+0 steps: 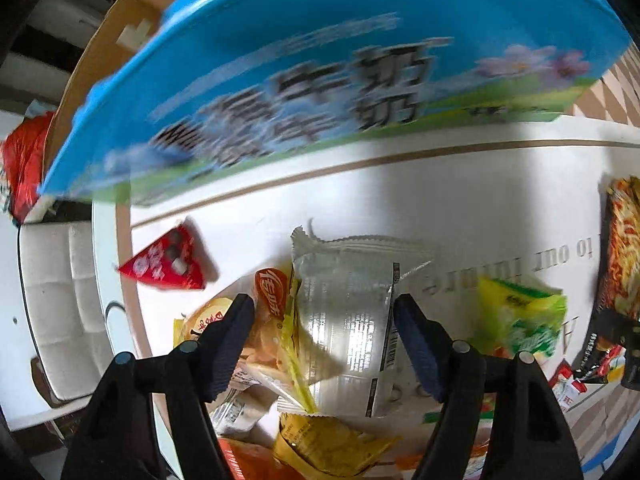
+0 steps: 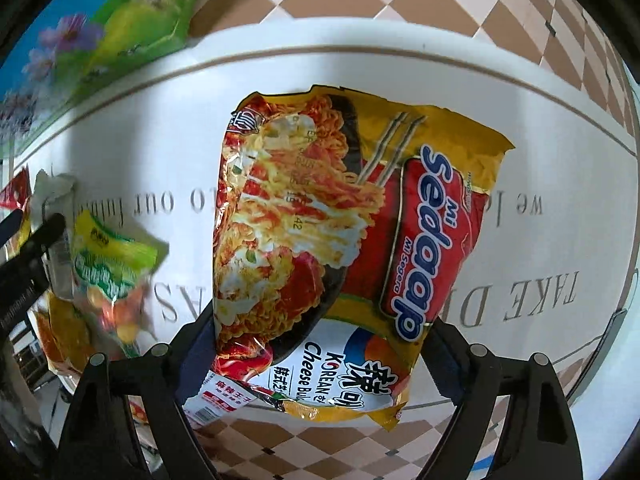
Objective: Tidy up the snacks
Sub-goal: 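Grasp the Sedaap noodle pack with the right gripper while the left gripper grasps the clear bread bag, then carry both packs into the cardboard box and open both grippers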
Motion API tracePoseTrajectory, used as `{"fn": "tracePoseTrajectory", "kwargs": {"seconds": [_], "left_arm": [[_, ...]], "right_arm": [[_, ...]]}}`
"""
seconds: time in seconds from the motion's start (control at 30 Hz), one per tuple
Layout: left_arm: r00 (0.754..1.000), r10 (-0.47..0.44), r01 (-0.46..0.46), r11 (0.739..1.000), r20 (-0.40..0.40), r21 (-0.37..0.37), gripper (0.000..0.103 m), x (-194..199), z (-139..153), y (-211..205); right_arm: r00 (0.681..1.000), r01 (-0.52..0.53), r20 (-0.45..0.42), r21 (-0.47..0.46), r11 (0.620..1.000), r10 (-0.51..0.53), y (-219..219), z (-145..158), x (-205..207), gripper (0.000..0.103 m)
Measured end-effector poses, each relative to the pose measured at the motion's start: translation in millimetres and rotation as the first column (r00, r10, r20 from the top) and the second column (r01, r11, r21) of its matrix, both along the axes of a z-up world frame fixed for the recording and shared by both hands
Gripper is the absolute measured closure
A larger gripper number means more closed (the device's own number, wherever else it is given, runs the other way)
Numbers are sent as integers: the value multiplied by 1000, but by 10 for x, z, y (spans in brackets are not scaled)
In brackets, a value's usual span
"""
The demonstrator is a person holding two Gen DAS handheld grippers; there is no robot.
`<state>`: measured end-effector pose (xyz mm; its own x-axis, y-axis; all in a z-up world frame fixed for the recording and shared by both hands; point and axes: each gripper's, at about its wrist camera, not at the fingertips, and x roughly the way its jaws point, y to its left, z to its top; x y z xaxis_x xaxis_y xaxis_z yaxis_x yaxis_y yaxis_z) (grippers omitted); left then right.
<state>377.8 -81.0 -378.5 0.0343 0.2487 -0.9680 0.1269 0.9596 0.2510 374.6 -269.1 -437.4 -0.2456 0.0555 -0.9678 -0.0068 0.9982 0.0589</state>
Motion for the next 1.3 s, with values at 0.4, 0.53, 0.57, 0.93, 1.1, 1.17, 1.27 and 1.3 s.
{"fn": "tracePoseTrajectory", "kwargs": {"seconds": [0.4, 0.53, 0.57, 0.93, 1.1, 1.17, 1.27, 1.3], "left_arm": [[990, 136, -141, 949, -36, -283, 31, 31, 340, 356], [993, 51, -72, 977, -110, -200, 31, -37, 53, 175], [990, 47, -70, 983, -136, -170, 31, -63, -60, 177], [980, 150, -172, 967, -127, -187, 39, 24, -153, 507], [984, 153, -166, 975, -95, -150, 48, 52, -30, 334], [983, 163, -173, 975, -82, -142, 49, -12, 18, 293], [982, 183, -189, 972, -52, -143, 49, -222, 197, 311], [982, 187, -191, 971, -40, -146, 49, -422, 215, 106]], "right_arm": [[997, 80, 17, 77, 994, -82, -350, 78, 108, 10], [997, 72, 15, 81, 994, -73, -391, 126, 86, 10], [997, 70, 13, 80, 994, -72, -395, 152, 76, 10], [995, 98, 10, 29, 995, -99, -466, 91, 2, 10], [991, 125, 53, -13, 992, -124, -408, 180, -30, 15], [988, 139, 66, -7, 990, -138, -411, 233, -67, 15], [985, 159, 64, 18, 987, -160, -432, 314, -165, 15], [984, 162, 67, 28, 986, -164, -441, 362, -205, 15]]}}
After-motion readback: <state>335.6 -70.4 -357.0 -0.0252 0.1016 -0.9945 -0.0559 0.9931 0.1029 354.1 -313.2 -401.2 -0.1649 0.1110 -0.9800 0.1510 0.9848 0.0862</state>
